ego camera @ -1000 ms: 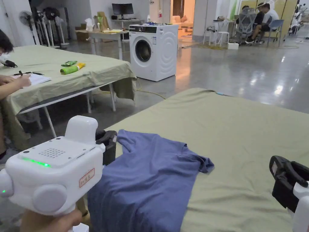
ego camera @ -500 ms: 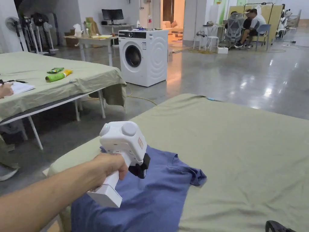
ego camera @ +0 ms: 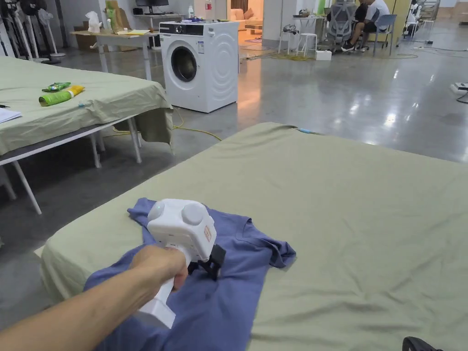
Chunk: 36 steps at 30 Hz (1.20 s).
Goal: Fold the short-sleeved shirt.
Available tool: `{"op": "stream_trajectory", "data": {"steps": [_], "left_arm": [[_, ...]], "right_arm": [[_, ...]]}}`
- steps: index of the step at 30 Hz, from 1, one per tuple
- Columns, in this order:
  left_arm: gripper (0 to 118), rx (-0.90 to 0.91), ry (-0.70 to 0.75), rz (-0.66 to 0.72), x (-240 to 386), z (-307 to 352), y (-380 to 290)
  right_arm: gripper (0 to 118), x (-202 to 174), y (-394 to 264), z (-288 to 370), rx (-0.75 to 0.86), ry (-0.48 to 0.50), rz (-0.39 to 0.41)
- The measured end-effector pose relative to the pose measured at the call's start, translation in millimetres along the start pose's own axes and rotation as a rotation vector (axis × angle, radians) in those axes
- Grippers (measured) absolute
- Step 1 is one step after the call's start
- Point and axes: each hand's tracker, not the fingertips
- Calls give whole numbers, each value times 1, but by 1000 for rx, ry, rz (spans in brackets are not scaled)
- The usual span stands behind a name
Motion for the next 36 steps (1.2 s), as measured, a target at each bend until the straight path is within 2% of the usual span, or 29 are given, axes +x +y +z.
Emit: {"op": "stream_trajectory", "data": {"steps": [1, 3, 5, 9, 11, 13, 17, 21, 25, 28, 32, 36], "left_arm": [[18, 22, 15, -14, 4, -1, 0], [14, -14, -88, 32, 4, -5, -3], [11, 46, -92, 2, 5, -1, -4], [10, 203, -446, 92, 22, 25, -4], [10, 219, -488, 39, 58, 37, 4], [10, 233, -530, -54, 110, 48, 13], [10, 282, -771, -145, 233, 59, 31], [10, 281, -933, -341, 395, 75, 39], [10, 197, -969, -604, 543, 70, 7], [10, 130, -989, -726, 605, 53, -37], [10, 19, -990, -773, 634, 18, -88], [10, -13, -976, -772, 627, -5, -106]], "right_arm": [[2, 4, -2, 4, 0, -8, -4], [2, 11, -3, 8, 2, -29, -27], [2, 21, -6, 14, 9, -46, -52], [2, 38, -13, 30, 23, -73, -78], [2, 47, -15, 36, 28, -84, -95], [2, 56, -18, 46, 35, -100, -119], [2, 82, -24, 80, 93, -155, -198], [2, 112, -34, 128, 127, -263, -229], [2, 143, -45, 170, 125, -347, -251], [2, 163, -56, 194, 124, -404, -272], [2, 185, -70, 211, 111, -439, -310], [2, 193, -79, 209, 103, -447, -324]]}}
